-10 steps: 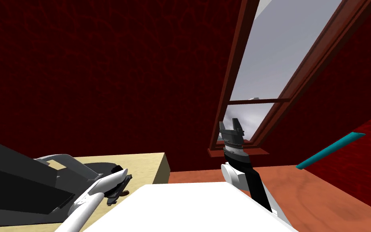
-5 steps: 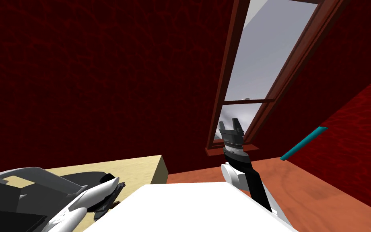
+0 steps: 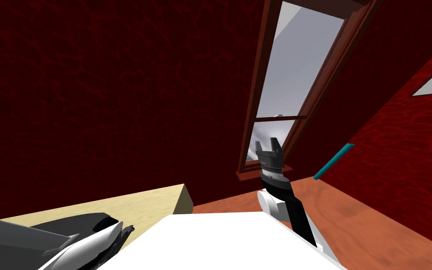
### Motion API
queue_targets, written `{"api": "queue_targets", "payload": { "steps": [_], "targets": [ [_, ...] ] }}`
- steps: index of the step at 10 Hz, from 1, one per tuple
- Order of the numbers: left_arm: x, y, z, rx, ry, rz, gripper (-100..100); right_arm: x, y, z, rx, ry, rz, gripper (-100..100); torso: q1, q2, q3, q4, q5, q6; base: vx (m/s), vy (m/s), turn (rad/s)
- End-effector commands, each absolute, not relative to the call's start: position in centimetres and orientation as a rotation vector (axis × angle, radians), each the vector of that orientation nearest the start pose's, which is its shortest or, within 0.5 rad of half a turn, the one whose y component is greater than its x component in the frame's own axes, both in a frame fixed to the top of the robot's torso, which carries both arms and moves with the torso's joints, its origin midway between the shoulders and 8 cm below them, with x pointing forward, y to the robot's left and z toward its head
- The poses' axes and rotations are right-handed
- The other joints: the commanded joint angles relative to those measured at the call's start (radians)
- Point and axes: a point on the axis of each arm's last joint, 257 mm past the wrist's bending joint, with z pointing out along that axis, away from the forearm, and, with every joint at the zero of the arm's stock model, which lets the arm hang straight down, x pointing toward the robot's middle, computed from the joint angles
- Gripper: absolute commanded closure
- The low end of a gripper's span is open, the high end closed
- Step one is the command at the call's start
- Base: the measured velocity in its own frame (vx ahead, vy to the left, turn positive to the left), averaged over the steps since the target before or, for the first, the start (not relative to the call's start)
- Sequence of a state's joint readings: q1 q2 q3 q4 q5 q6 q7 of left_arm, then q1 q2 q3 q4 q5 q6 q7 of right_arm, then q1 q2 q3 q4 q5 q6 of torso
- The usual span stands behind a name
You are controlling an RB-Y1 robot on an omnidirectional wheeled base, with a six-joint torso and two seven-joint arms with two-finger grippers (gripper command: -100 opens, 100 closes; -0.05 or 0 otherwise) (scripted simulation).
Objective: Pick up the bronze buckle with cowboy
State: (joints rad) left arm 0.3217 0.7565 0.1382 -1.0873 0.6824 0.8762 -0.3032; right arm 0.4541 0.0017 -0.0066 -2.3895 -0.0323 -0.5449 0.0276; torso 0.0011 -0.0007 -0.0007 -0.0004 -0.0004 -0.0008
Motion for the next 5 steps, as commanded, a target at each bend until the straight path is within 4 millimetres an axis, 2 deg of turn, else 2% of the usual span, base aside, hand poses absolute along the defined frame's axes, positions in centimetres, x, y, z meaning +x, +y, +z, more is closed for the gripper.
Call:
{"api": "queue_targets", "payload": {
  "steps": [1, 2, 3, 4, 5],
  "targets": [
    [10.1, 63.4, -50.2, -2.217, 1.853, 0.232, -100, 31.0, -27.3, 9.3, 0.509, 0.458, 1.347, 0, 0.000, 0.000, 0.000, 0.000, 0.000, 0.000, 0.023, -0.018, -0.235],
    [8.4, 62.8, -50.7, -2.256, 1.848, 0.232, -100, 31.0, -27.3, 9.3, 0.509, 0.458, 1.347, 0, -0.001, -0.001, 0.000, 0.000, 0.000, 0.001, 0.025, -0.009, -0.161],
    [8.4, 62.5, -50.8, -2.273, 1.839, 0.214, -100, 31.0, -27.3, 9.3, 0.509, 0.458, 1.347, 0, 0.000, -0.001, 0.000, 0.000, 0.000, 0.000, 0.012, 0.000, 0.007],
    [6.9, 63.6, -50.2, -2.269, 1.816, 0.239, -100, 31.0, -27.3, 9.3, 0.509, 0.458, 1.347, 0, 0.000, 0.000, 0.000, 0.000, 0.000, 0.000, 0.023, -0.014, -0.233],
    [5.1, 63.3, -50.5, -2.308, 1.805, 0.246, -100, 31.0, -27.3, 9.3, 0.509, 0.458, 1.347, 0, -0.001, 0.000, 0.000, 0.000, 0.000, 0.001, 0.024, -0.009, -0.158]
  ]
}}
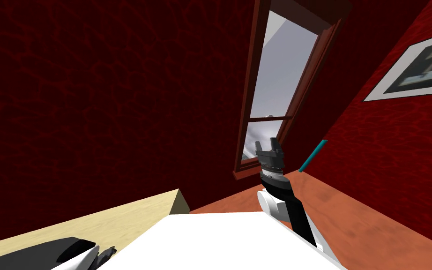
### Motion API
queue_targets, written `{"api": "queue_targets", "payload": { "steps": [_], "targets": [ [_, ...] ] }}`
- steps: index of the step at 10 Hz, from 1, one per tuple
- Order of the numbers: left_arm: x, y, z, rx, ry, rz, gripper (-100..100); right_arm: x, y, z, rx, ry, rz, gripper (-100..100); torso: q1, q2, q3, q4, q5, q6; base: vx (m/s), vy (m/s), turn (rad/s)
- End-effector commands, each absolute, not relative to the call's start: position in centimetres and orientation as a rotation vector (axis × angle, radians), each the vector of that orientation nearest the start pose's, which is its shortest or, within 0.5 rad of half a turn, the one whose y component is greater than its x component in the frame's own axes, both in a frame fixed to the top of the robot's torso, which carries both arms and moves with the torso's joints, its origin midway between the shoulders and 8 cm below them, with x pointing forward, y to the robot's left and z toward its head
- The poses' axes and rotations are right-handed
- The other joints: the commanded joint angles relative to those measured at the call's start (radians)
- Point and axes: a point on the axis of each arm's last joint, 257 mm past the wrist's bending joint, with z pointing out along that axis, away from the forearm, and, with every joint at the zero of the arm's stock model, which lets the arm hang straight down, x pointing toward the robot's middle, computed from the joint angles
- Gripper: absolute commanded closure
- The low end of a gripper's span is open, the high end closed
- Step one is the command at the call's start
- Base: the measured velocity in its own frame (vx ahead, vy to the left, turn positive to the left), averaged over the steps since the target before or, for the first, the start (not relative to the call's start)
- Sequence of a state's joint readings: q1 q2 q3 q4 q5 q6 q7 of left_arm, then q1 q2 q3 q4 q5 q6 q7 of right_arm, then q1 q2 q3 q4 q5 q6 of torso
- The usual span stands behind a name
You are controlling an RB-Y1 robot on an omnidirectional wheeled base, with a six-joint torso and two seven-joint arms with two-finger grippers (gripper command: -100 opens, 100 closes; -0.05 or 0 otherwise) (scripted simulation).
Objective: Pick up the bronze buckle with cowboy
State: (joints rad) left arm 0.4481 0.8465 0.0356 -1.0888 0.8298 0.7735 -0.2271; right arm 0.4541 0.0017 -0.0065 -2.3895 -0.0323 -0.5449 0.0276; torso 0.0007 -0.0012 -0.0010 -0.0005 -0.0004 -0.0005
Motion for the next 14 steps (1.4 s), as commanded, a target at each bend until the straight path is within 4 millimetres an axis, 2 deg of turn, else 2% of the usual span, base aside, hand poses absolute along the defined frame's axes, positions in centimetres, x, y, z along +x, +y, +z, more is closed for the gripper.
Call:
{"api": "queue_targets", "payload": {
  "steps": [1, 2, 3, 5, 6, 10, 11, 12, 13, 14],
  "targets": [
    [5.0, 63.0, -50.6, -2.329, 1.793, 0.230, -100, 31.0, -27.3, 9.3, 0.509, 0.458, 1.347, 0, 0.000, 0.000, 0.000, 0.000, 0.000, 0.000, 0.013, -0.002, 0.005],
    [3.2, 64.0, -50.0, -2.328, 1.770, 0.257, -100, 31.0, -27.3, 9.3, 0.509, 0.458, 1.347, 0, 0.000, 0.001, 0.000, 0.000, 0.000, 0.000, 0.027, -0.015, -0.239],
    [1.2, 63.6, -50.1, -2.374, 1.753, 0.268, -100, 31.0, -27.3, 9.3, 0.509, 0.458, 1.347, 0, 0.000, 0.000, 0.000, 0.000, 0.000, 0.001, 0.030, -0.005, -0.155],
    [1.7, 63.6, -50.2, -2.373, 1.751, 0.256, -100, 31.0, -27.3, 9.3, 0.509, 0.458, 1.347, 0, 0.000, 0.000, 0.000, 0.000, 0.000, 0.000, 0.006, 0.000, 0.005],
    [1.7, 63.5, -50.2, -2.377, 1.747, 0.254, 100, 31.0, -27.3, 9.3, 0.509, 0.458, 1.347, 0, 0.000, 0.001, 0.000, 0.000, 0.000, 0.000, 0.000, 0.000, 0.000],
    [1.7, 63.5, -50.2, -2.377, 1.748, 0.255, 100, 31.0, -27.3, 9.3, 0.509, 0.458, 1.347, 0, 0.001, 0.001, 0.000, 0.000, 0.001, 0.000, -0.001, 0.000, 0.003],
    [1.6, 63.5, -50.2, -2.377, 1.748, 0.256, 0, 31.0, -27.3, 9.3, 0.509, 0.458, 1.347, 0, 0.001, 0.001, 0.001, 0.000, 0.001, 0.000, 0.000, 0.000, 0.000],
    [3.9, 62.6, -50.8, -2.363, 1.778, 0.225, 100, 31.0, -27.3, 9.3, 0.509, 0.458, 1.347, 0, 0.001, 0.001, 0.001, 0.000, 0.001, 0.000, -0.023, 0.011, 0.250],
    [5.0, 62.9, -50.6, -2.334, 1.789, 0.223, 100, 31.0, -27.3, 9.3, 0.509, 0.458, 1.347, 0, 0.003, 0.002, 0.001, 0.000, 0.003, -0.001, -0.029, 0.004, 0.170],
    [6.4, 62.1, -51.0, -2.328, 1.816, 0.208, 100, 31.0, -27.3, 9.3, 0.509, 0.458, 1.347, 0, 0.003, 0.003, 0.002, 0.000, 0.004, -0.001, -0.039, 0.014, 0.255]
  ]
}}
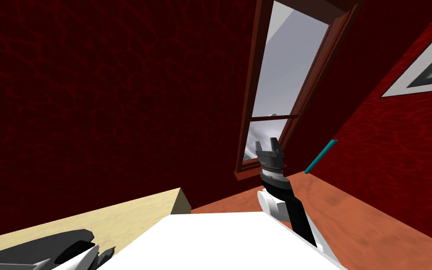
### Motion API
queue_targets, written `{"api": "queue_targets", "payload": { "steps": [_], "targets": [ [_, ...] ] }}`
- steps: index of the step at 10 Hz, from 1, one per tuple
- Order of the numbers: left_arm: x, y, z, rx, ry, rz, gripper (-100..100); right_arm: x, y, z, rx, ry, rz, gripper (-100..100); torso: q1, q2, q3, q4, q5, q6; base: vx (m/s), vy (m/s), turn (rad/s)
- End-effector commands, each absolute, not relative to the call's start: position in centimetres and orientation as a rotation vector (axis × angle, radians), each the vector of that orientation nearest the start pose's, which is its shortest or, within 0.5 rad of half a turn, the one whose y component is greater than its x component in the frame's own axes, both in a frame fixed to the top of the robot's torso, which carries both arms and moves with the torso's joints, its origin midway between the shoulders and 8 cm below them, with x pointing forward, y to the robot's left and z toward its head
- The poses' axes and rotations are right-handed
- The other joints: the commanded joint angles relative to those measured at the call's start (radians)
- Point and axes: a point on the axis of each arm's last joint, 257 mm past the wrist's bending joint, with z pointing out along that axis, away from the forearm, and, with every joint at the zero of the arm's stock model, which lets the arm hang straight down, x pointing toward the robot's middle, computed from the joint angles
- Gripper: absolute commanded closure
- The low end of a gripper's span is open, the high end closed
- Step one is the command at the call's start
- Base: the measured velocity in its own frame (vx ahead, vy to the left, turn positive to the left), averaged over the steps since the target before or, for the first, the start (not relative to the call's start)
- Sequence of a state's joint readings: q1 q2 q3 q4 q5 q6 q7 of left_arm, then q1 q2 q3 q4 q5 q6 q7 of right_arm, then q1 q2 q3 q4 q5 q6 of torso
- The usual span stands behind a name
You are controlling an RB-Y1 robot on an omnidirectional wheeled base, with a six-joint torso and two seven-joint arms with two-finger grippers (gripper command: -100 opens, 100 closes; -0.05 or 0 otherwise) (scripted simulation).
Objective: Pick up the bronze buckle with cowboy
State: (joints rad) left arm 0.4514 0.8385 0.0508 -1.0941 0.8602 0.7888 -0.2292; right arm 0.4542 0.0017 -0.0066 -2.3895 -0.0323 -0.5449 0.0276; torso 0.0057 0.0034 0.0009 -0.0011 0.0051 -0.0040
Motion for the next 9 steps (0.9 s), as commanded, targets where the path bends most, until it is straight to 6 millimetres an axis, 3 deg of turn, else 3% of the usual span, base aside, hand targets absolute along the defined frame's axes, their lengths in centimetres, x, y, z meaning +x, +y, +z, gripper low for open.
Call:
{"api": "queue_targets", "payload": {
  "steps": [1, 2, 3, 4, 6, 7, 8, 9],
  "targets": [
    [8.7, 62.1, -50.9, -2.296, 1.824, 0.185, 100, 31.0, -27.3, 9.3, 0.509, 0.458, 1.347, 0, 0.000, 0.000, 0.000, 0.000, 0.000, 0.000, -0.034, 0.010, 0.147],
    [8.5, 62.5, -50.8, -2.275, 1.837, 0.212, 100, 31.0, -27.3, 9.3, 0.509, 0.458, 1.347, 0, 0.001, 0.000, 0.000, 0.000, 0.000, 0.001, -0.016, 0.003, -0.015],
    [10.4, 61.2, -51.2, -2.281, 1.856, 0.172, 100, 31.0, -27.3, 9.3, 0.509, 0.458, 1.347, 0, 0.001, 0.000, 0.000, 0.000, 0.000, 0.002, -0.024, 0.016, 0.229],
    [12.0, 61.4, -50.9, -2.249, 1.865, 0.167, 100, 31.0, -27.3, 9.3, 0.509, 0.458, 1.347, 0, 0.002, 0.000, 0.000, 0.000, 0.002, 0.000, -0.026, 0.008, 0.162],
    [11.8, 61.9, -50.8, -2.221, 1.880, 0.204, 100, 31.0, -27.3, 9.3, 0.509, 0.458, 1.347, 0, 0.003, -0.001, 0.000, 0.000, 0.002, 0.002, -0.006, 0.002, -0.016],
    [13.4, 60.6, -51.2, -2.226, 1.905, 0.178, 100, 31.0, -27.3, 9.3, 0.509, 0.458, 1.347, 0, 0.003, -0.001, -0.001, 0.000, 0.002, 0.002, -0.015, 0.018, 0.285],
    [15.1, 60.8, -50.8, -2.192, 1.909, 0.172, 100, 31.0, -27.3, 9.3, 0.509, 0.458, 1.347, 0, 0.004, -0.001, -0.001, -0.001, 0.003, -0.001, -0.024, 0.009, 0.169],
    [14.9, 61.2, -50.7, -2.175, 1.917, 0.198, 100, 31.0, -27.3, 9.3, 0.509, 0.458, 1.347, 0, 0.003, 0.000, 0.000, 0.000, 0.002, 0.001, -0.016, 0.003, -0.032]
  ]
}}
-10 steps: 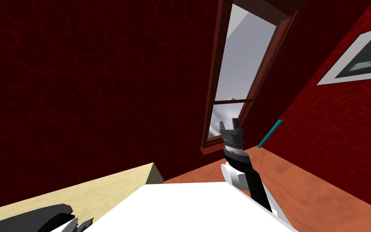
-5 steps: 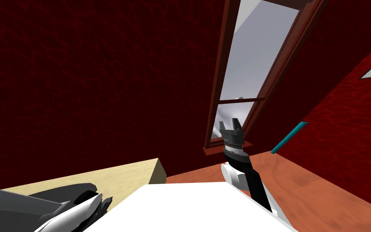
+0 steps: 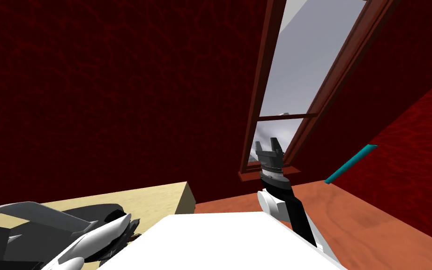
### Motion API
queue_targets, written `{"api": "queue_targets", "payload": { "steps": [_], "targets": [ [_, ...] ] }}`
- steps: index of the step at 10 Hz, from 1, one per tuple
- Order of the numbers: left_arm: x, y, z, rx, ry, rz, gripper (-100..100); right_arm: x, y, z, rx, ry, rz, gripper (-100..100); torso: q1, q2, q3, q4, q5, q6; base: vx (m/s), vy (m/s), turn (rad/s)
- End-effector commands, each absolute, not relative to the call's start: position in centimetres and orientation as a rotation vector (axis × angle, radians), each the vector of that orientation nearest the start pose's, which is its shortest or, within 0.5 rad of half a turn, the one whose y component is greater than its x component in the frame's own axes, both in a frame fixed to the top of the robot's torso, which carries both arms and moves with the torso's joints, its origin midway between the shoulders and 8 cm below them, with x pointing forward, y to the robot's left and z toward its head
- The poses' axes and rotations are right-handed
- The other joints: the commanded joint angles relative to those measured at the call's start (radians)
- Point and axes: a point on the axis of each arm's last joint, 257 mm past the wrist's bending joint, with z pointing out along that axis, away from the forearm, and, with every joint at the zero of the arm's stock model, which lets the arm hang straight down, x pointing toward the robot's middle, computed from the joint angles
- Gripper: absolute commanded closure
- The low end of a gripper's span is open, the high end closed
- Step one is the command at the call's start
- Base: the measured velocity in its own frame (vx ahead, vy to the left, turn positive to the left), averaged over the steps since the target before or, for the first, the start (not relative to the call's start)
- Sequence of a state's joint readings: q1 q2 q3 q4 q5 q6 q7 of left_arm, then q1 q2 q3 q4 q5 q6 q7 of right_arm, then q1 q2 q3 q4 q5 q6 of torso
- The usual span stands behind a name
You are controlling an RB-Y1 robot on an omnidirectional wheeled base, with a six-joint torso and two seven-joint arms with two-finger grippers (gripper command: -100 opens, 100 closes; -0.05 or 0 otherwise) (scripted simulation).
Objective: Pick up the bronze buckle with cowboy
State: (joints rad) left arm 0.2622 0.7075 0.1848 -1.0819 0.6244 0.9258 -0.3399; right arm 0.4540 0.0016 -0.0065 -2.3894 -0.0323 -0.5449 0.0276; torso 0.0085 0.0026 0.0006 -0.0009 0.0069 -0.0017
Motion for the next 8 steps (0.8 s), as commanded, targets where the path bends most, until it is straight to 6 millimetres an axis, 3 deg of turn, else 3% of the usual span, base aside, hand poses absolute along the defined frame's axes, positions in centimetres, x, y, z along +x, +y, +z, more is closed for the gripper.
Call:
{"api": "queue_targets", "payload": {
  "steps": [1, 2, 3, 4, 5, 6, 7, 8],
  "targets": [
    [16.0, 59.8, -51.1, -2.193, 1.940, 0.171, 100, 31.0, -27.3, 9.3, 0.509, 0.458, 1.347, 0, 0.000, 0.000, 0.000, 0.000, 0.000, 0.000, -0.026, 0.018, 0.204],
    [18.1, 59.8, -50.6, -2.158, 1.944, 0.159, 100, 31.0, -27.3, 9.3, 0.509, 0.458, 1.347, 0, 0.001, 0.001, 0.000, -0.001, 0.001, -0.002, -0.027, 0.012, 0.186],
    [17.9, 60.4, -50.4, -2.134, 1.953, 0.195, 100, 31.0, -27.3, 9.3, 0.509, 0.458, 1.347, 0, 0.000, 0.001, 0.000, 0.000, 0.000, -0.001, -0.013, 0.000, 0.000],
    [19.2, 58.5, -50.9, -2.151, 1.984, 0.161, 100, 31.0, -27.3, 9.3, 0.509, 0.458, 1.347, 0, 0.000, 0.000, 0.000, 0.000, 0.000, 0.000, -0.016, 0.021, 0.271],
    [20.9, 58.8, -50.3, -2.120, 1.982, 0.160, 100, 31.0, -27.3, 9.3, 0.509, 0.458, 1.347, 0, 0.001, 0.000, 0.000, -0.001, 0.000, -0.003, -0.021, 0.011, 0.140],
    [20.8, 59.3, -50.1, -2.101, 1.987, 0.189, 100, 31.0, -27.3, 9.3, 0.509, 0.458, 1.347, 0, 0.000, 0.000, 0.000, 0.000, 0.000, -0.001, -0.016, 0.004, -0.040],
    [21.7, 57.6, -50.5, -2.125, 2.016, 0.157, 100, 31.0, -27.3, 9.3, 0.509, 0.458, 1.347, 0, 0.000, 0.000, 0.000, 0.000, 0.000, 0.000, -0.027, 0.024, 0.244],
    [23.5, 57.5, -49.9, -2.089, 2.020, 0.156, 100, 31.0, -27.3, 9.3, 0.509, 0.458, 1.347, 0, 0.000, 0.000, 0.000, -0.001, 0.000, -0.002, -0.026, 0.014, 0.174]
  ]
}}
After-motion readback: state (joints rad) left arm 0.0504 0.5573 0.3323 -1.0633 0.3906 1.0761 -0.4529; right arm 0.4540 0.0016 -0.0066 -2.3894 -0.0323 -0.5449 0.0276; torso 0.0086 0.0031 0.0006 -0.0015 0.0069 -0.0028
